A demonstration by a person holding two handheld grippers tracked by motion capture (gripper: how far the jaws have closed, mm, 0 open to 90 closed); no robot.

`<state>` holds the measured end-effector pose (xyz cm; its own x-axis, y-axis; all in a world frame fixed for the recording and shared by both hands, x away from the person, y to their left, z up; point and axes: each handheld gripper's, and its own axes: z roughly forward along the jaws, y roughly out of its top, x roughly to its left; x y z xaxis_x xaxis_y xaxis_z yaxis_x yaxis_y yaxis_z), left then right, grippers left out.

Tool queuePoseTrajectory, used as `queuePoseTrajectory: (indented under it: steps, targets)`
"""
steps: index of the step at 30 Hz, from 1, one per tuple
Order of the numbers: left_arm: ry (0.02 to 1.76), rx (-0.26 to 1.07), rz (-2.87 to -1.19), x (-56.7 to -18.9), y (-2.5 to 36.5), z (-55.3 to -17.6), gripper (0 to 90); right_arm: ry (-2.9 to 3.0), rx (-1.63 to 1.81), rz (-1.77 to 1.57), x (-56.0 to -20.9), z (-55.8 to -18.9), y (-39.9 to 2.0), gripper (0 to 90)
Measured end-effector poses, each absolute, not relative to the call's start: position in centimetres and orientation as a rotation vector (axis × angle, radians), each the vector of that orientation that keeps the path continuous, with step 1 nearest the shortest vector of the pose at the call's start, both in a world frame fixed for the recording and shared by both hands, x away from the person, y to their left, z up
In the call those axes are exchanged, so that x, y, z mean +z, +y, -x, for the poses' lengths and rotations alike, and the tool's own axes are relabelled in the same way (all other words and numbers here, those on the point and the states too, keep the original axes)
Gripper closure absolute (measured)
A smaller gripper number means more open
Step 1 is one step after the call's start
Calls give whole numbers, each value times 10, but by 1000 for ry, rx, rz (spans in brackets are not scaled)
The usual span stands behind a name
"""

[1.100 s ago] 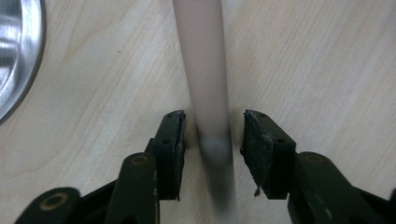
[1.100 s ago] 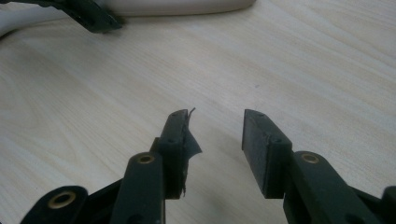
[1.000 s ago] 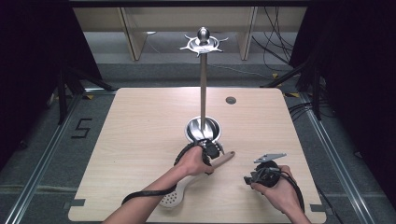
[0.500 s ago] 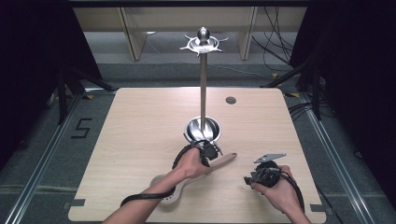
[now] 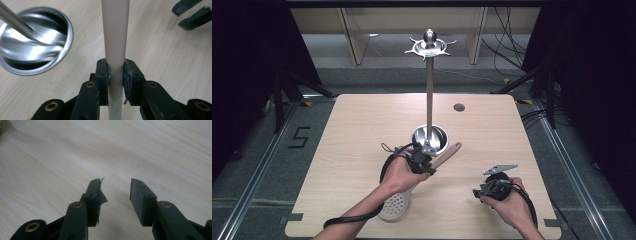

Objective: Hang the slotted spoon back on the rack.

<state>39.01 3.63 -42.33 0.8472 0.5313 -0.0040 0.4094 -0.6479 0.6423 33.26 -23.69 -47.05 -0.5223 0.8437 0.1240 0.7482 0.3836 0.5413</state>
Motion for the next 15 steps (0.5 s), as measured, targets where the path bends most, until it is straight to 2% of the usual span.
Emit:
queuePoseTrajectory:
  steps: [15]
  targets:
    - [720, 375, -2051, -396, 79, -373, 748, 2472, 817, -1434, -470, -333, -238, 603]
